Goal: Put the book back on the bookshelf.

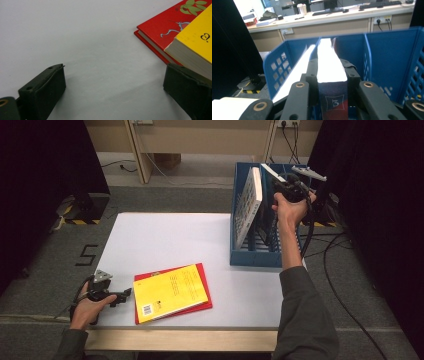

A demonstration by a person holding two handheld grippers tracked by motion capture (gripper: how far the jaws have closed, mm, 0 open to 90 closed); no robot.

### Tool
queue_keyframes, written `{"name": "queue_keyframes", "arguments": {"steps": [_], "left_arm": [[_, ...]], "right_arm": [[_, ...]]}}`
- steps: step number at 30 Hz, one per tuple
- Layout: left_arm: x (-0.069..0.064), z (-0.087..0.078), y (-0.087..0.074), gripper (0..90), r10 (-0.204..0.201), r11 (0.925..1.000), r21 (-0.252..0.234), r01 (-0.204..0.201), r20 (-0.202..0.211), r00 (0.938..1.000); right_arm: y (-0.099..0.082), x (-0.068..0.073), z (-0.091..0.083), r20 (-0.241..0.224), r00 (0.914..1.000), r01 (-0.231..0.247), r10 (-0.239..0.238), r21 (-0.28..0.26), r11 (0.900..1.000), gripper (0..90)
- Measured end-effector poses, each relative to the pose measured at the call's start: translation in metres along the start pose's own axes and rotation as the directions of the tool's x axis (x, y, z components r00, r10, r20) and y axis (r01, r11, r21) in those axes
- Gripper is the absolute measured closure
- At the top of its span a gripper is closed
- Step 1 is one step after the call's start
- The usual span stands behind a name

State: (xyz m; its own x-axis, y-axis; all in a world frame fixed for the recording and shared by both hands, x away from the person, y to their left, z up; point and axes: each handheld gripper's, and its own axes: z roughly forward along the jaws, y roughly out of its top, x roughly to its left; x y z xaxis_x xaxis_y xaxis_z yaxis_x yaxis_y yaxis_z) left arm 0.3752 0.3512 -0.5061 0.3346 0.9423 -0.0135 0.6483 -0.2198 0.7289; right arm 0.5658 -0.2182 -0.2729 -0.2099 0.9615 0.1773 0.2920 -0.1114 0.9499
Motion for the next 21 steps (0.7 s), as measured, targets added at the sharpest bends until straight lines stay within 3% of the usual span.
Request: {"name": "queue_keyframes", "arguments": {"steps": [3,4,15,21], "left_arm": [[0.000,0.000,0.000,3.1,-0.003,1.0000,-0.003,0.003,0.000,1.0000],[0.000,0.000,0.000,3.1,-0.004,1.0000,-0.004,0.004,0.000,1.0000],[0.000,0.000,0.000,3.1,-0.003,1.0000,-0.003,0.003,-0.001,1.0000],[-0.001,0.000,0.000,3.1,-0.003,1.0000,-0.004,0.002,-0.002,1.0000]], "right_arm": [[-0.014,-0.004,0.006,0.001,0.9999,-0.017,0.017,0.028,0.9995,72.5],[-0.022,-0.006,0.008,-0.003,0.9991,-0.041,0.041,0.014,0.9990,72.5],[-0.027,-0.005,-0.009,-0.023,0.9996,0.015,-0.014,0.031,0.9994,72.5],[-0.031,-0.006,-0.023,-0.057,0.9981,0.026,-0.022,0.057,0.9980,72.4]]}}
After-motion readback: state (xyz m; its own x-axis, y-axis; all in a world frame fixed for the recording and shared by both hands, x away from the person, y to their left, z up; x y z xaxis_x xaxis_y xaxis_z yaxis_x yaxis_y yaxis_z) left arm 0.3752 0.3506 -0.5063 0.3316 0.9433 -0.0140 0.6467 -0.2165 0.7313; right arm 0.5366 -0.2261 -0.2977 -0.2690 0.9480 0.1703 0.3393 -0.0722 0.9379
